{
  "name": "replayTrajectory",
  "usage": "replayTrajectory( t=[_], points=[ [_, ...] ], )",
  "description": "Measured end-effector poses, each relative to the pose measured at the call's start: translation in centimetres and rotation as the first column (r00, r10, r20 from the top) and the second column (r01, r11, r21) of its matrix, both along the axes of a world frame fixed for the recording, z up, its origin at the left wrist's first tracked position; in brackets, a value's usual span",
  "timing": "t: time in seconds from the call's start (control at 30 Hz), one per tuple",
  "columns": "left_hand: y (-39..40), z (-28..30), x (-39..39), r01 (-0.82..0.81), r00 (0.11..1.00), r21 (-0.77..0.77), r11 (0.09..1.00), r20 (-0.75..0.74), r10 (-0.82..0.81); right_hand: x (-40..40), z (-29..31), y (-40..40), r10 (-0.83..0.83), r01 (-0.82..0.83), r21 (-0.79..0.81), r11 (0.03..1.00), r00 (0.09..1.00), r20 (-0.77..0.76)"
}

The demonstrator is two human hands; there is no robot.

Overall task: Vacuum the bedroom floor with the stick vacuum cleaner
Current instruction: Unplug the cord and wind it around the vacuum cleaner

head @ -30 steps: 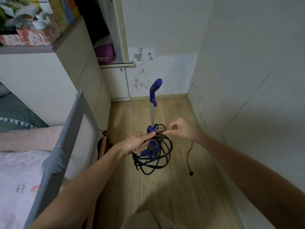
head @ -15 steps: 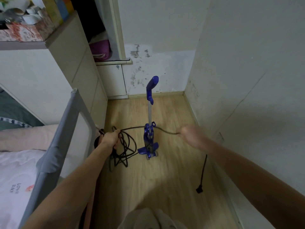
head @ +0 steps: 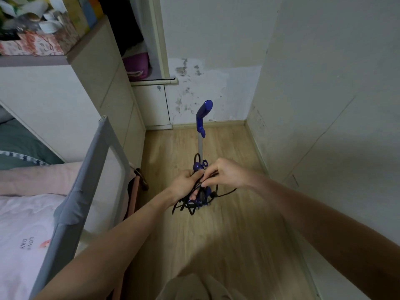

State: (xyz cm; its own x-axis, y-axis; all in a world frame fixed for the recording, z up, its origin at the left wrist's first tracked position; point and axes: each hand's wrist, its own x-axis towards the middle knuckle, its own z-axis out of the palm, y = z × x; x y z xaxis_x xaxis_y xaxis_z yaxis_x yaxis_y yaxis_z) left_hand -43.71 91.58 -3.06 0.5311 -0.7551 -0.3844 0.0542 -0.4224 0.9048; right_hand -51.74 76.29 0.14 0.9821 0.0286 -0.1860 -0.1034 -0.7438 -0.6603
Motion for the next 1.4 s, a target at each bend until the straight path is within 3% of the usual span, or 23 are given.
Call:
replayTrajectory(
  t=[0.13, 0.3, 0.5, 0.63, 0.87, 1.03, 1.17, 1.3, 1.4],
  points=[
    [1.1, -1.2, 1.4, 0.078, 0.991, -0.010, 0.997, -0.105, -0.079, -1.1, 0.2, -1.8, -0.125, 0.120, 0.146, 0.982, 0.992, 0.028],
    [3.6, -2.1, 3.7, 0.022, 0.979, 0.020, 1.000, -0.201, -0.018, -2.9, 0.0, -4.5, -0.284, 0.254, 0.231, 0.939, 0.953, 0.108],
    [3.3, -0.9, 3.7, 0.100, 0.961, 0.106, 0.989, -0.269, -0.068, -1.9, -0.9, -2.4, -0.277, 0.263, 0.204, 0.943, 0.960, 0.044],
    [2.2, 0.6, 2.6, 0.173, 0.936, 0.059, 0.983, -0.321, -0.146, -0.4, -1.1, -0.3, -0.246, 0.239, 0.213, 0.947, 0.969, 0.005],
    [2.8, 0.0, 3.7, 0.240, 0.945, 0.001, 0.971, -0.227, -0.234, 0.6, -2.6, 1.7, -0.399, 0.372, 0.224, 0.901, 0.912, 0.092],
    [3.2, -0.7, 5.2, 0.411, 0.901, 0.017, 0.911, -0.160, -0.403, 1.8, -5.6, 3.0, -0.154, 0.153, 0.017, 0.988, 0.988, 0.022],
    [3.1, -1.2, 7.0, 0.426, 0.898, -0.021, 0.904, -0.112, -0.426, 2.6, -7.3, 2.9, -0.272, 0.282, 0.308, 0.909, 0.959, -0.077],
    [2.2, -2.3, 9.5, 0.177, 0.984, -0.085, 0.981, 0.012, -0.176, 3.5, -7.2, 1.3, -0.293, 0.348, 0.577, 0.739, 0.937, -0.190],
    [0.0, -3.9, 10.5, 0.019, 0.998, -0.095, 0.995, 0.068, -0.013, 5.4, -8.3, 0.1, -0.344, 0.430, 0.646, 0.631, 0.901, -0.264]
  ],
)
